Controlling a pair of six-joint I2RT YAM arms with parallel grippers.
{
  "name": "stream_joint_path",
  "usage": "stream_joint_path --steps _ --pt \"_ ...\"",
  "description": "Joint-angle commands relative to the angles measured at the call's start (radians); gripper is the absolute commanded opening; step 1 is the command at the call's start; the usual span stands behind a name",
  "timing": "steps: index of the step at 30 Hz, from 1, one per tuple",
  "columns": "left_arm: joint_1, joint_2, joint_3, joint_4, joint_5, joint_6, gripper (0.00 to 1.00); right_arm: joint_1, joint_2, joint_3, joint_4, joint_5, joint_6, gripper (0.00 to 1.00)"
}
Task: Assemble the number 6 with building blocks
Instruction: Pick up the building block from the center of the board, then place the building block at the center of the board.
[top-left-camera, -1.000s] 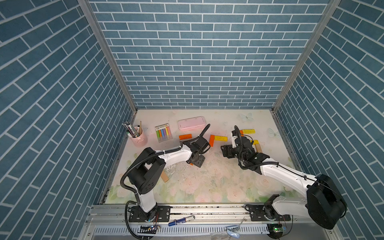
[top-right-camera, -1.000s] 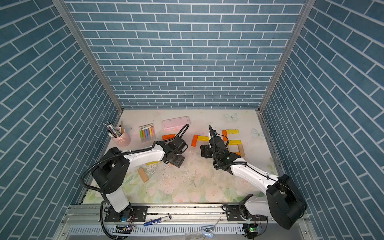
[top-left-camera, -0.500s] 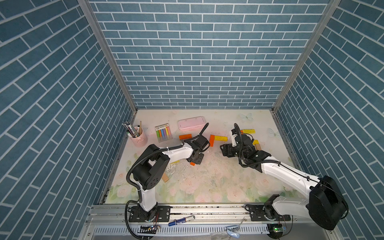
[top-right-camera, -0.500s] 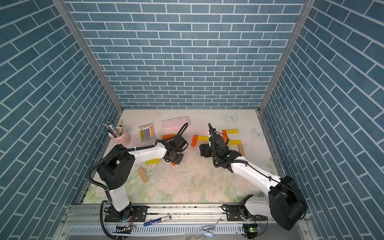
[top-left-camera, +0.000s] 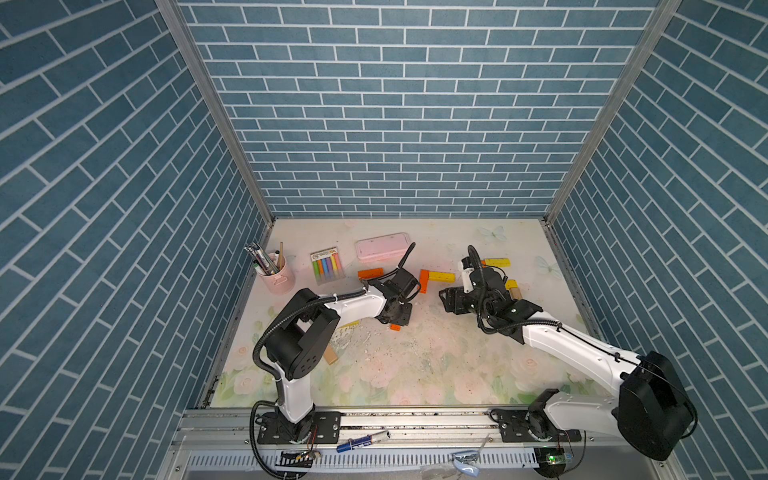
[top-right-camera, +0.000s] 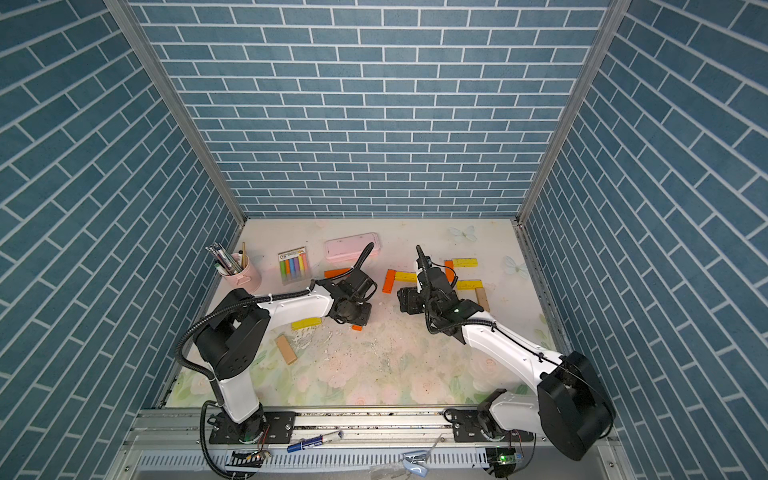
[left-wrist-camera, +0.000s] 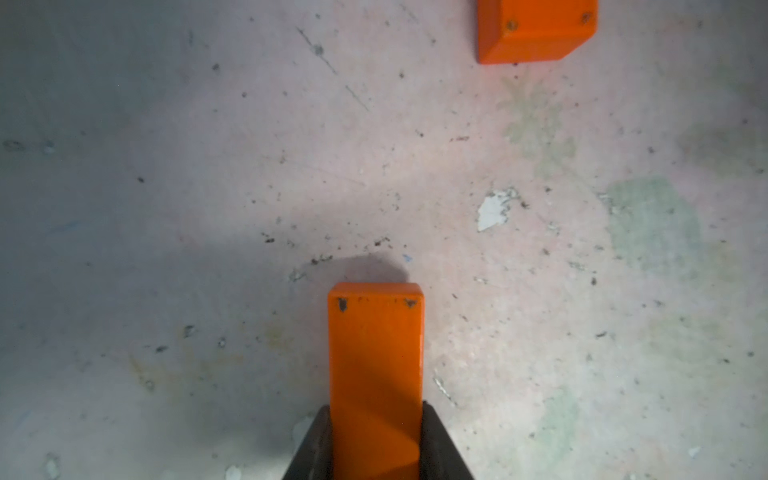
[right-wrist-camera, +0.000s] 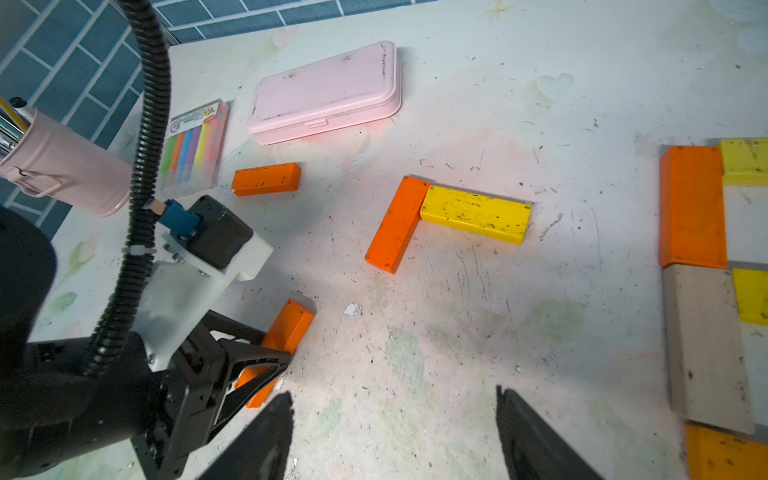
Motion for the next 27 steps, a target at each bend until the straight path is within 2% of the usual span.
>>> stream_joint_path --steps 1,17,27 --pt "-0.017 0.023 0.006 0.0 0.036 -0.062 0.22 -0.004 -0.003 0.028 -0.01 -0.001 0.029 0.78" --pt "-0.075 0.046 0.05 -0.023 0.016 -0.111 0.22 -0.024 -0.033 0.02 -0.015 0.015 0.013 0.78" --pt "-0.076 0.13 0.185 -0.089 -0.023 -0.081 0.22 -0.044 -0.064 -0.006 -0.002 0.013 0.021 0.78"
